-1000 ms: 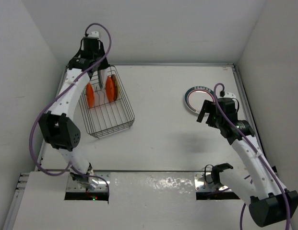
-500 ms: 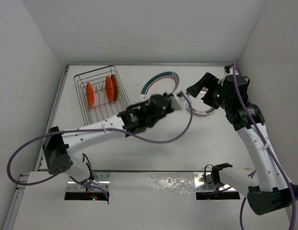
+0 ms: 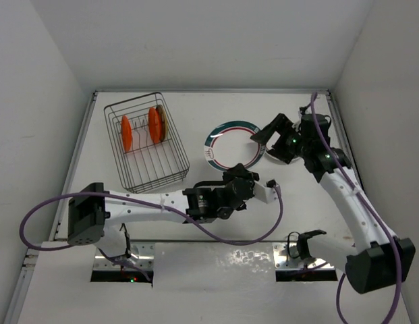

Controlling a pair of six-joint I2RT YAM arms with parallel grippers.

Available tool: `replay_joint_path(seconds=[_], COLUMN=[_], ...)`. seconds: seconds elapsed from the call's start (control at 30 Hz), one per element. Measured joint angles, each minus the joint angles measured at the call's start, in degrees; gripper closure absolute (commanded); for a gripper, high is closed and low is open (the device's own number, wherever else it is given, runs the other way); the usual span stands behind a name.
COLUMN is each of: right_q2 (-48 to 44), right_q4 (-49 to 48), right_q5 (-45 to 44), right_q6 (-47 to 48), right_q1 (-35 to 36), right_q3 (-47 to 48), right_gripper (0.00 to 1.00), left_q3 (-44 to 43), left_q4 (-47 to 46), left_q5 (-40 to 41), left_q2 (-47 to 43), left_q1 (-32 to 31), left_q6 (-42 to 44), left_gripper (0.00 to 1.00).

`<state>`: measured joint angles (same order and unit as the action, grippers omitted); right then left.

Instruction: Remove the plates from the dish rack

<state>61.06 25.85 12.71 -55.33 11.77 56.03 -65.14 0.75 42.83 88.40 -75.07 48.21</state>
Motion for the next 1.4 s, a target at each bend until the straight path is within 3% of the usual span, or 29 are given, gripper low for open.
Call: replay_joint_path(seconds=[0.07,0.1,0.13,0.17,0.2,0.23,0.33,0.37,0.53,0.77,1.07,1.1,1.13,1.2,1.27,1.37,1.4], right_q2=[3.17,4.48,5.64,6.36,6.54,6.38,5.77,5.55,3.78,3.72,13.60,14.86,15.93,18.32,20.92,24.41,25.73], right_q4=[-2.51,-3.32,-3.82,-4.44,-5.18,-5.46,-7.17,-7.58,-11.65,-19.96,-33.09,-34.14,-35.39,-37.38,-37.88,-37.70,-37.38], right_q5=[3.41,4.48,5.42,5.95,6.14,6.43,4.70,3.56,-2.84,-15.45,-24.37,-24.50,-24.59,-24.94,-25.18,-25.64,-25.81], right_q6=[-0.48,-0.57,-0.24,-0.52,-0.37,-0.24,-1.33,-1.42,-5.27,-12.13,-13.73,-14.32,-14.71,-15.32,-15.50,-15.52,-15.56], right_q1=[0.00,0.00,0.00,0.00,0.02,0.00,-0.17,-0.22,-3.45,-11.72,-14.27,-14.49,-14.75,-15.26,-15.69,-16.15,-16.22], right_q3=[-1.51,-1.79,-1.90,-2.10,-2.25,-2.56,-3.82,-4.68,-13.62,-24.44,-26.64,-26.67,-26.64,-26.36,-25.55,-23.65,-22.38], right_gripper=[0.16,0.35,0.46,0.62,1.00,1.00,1.00,1.00,1.00,1.00,1.00,0.96,0.84,0.84,0.77,0.38,0.30], left_q3=[-0.72,-1.18,-1.53,-1.86,-1.99,-1.99,-1.90,-1.92,-0.28,3.61,3.39,3.54,3.93,4.55,4.74,4.72,4.72], left_q4=[0.63,0.90,0.85,0.74,0.57,0.35,0.74,0.20,0.33,9.42,23.91,25.07,26.64,30.21,33.75,40.30,42.32], left_q5=[-1.03,-1.36,-1.62,-1.70,-1.75,-1.42,-1.51,-1.33,0.07,6.60,15.30,15.89,16.59,18.43,19.71,20.39,20.31], left_q2=[0.00,0.02,0.02,0.02,0.02,0.00,0.07,0.02,-1.90,-16.59,-31.15,-32.28,-33.59,-35.67,-36.96,-37.97,-38.03], left_q1=[-1.11,-1.33,-1.40,-1.40,-1.40,-1.40,-1.25,-1.25,-1.29,-1.62,-1.46,-1.46,-1.44,-1.33,-1.14,1.49,2.93], left_q6=[-0.50,-0.74,-1.03,-1.38,-1.84,-2.32,-3.15,-3.54,-9.49,-27.04,-51.80,-53.57,-56.02,-60.81,-65.77,-74.53,-77.13], left_gripper=[0.99,0.96,0.93,0.87,0.83,0.64,0.26,0.00,0.00,0.00,0.00,0.00,0.00,0.00,0.00,0.00,0.00])
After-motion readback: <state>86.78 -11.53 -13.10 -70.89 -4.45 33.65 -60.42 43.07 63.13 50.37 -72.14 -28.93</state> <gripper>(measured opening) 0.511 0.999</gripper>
